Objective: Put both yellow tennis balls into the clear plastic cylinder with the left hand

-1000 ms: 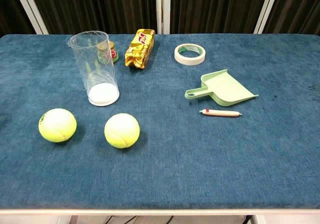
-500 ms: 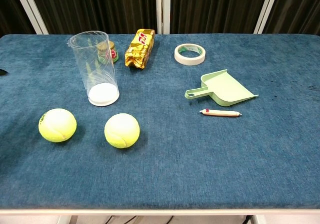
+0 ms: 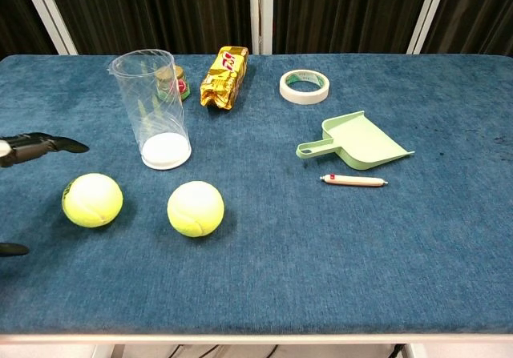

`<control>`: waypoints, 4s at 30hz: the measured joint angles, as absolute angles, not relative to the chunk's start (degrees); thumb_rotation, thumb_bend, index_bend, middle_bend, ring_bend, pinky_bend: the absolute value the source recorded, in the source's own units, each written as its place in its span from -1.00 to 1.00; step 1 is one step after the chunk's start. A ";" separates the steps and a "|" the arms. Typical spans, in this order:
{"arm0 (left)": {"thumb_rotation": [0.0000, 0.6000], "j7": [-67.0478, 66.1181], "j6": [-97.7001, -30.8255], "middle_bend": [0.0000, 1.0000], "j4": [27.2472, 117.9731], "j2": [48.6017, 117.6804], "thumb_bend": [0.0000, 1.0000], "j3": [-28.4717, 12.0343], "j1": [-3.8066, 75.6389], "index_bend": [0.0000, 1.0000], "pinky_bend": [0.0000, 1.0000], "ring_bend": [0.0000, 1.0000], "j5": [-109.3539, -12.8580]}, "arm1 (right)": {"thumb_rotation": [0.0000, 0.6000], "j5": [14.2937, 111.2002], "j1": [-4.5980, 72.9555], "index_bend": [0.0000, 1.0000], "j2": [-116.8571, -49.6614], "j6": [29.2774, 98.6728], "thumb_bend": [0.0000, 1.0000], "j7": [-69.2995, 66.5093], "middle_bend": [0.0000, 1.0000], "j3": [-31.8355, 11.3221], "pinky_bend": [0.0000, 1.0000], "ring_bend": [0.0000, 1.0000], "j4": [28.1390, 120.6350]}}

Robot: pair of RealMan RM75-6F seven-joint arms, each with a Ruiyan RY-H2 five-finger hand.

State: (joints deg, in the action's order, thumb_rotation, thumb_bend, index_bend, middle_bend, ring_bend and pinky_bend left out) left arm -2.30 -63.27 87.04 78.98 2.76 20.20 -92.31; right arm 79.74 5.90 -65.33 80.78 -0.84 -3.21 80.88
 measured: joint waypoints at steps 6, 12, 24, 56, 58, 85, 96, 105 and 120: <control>1.00 -0.99 -61.08 -0.88 85.30 80.77 -0.80 2.50 22.11 -0.71 -0.70 -1.00 -91.68 | 1.00 79.86 5.84 -1.00 -65.13 80.29 -0.84 -0.96 -1.00 -3.31 -1.00 -1.00 81.05; 1.00 1.19 -60.93 -0.60 82.74 82.89 -0.72 1.89 23.52 -0.45 -0.43 -0.76 -91.73 | 1.00 79.58 5.81 -1.00 -64.81 79.50 -0.84 -1.42 -1.00 -3.49 -1.00 -1.00 81.13; 1.00 3.76 -63.83 -0.10 77.46 86.78 -0.66 1.46 24.80 -0.04 0.37 -0.11 -92.74 | 1.00 79.12 5.73 -1.00 -64.25 78.15 -0.84 -1.77 -1.00 -3.61 -1.00 -1.00 81.63; 1.00 -0.24 -68.66 0.14 92.72 73.71 -0.59 -12.19 30.36 0.21 0.52 0.06 -83.58 | 1.00 79.41 5.35 -1.00 -61.51 79.59 -0.83 -2.49 -1.00 -5.27 -1.00 -1.00 86.50; 1.00 -1.40 -67.03 0.13 92.54 74.94 -0.58 -12.82 32.09 0.21 0.52 0.05 -82.56 | 1.00 79.46 5.43 -1.00 -61.55 79.43 -0.83 -2.28 -1.00 -5.22 -1.00 -1.00 86.56; 1.00 -3.51 -63.04 -0.62 89.23 80.55 -0.63 -13.18 38.68 -0.85 0.00 -0.64 -79.53 | 1.00 79.04 5.65 -1.00 -62.17 78.11 -0.83 -3.01 -1.00 -5.03 -1.00 -1.00 85.19; 1.00 -2.86 -64.49 -0.64 88.09 80.46 -0.63 -12.82 38.49 -0.85 -0.09 -0.67 -79.55 | 1.00 78.95 5.73 -1.00 -62.23 77.79 -0.83 -2.66 -1.00 -4.97 -1.00 -1.00 85.25; 1.00 -3.66 -65.89 -0.64 89.87 78.54 -0.63 -12.23 37.50 -0.82 -0.17 -0.68 -79.74 | 1.00 78.99 5.67 -1.00 -62.22 77.86 -0.83 -2.86 -1.00 -4.97 -1.00 -1.00 85.11; 1.00 -2.51 -79.24 -0.39 95.50 70.69 -0.64 -2.44 25.17 -0.48 -0.01 -0.49 -89.61 | 1.00 78.50 5.54 -1.00 -62.42 77.55 -0.83 -3.67 -1.00 -5.07 -1.00 -1.00 84.19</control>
State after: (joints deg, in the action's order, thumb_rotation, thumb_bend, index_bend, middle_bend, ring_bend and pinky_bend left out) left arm -2.51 -79.24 95.50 70.69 -2.44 25.17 -89.61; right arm 78.50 5.54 -62.42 77.55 -3.67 -5.07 84.19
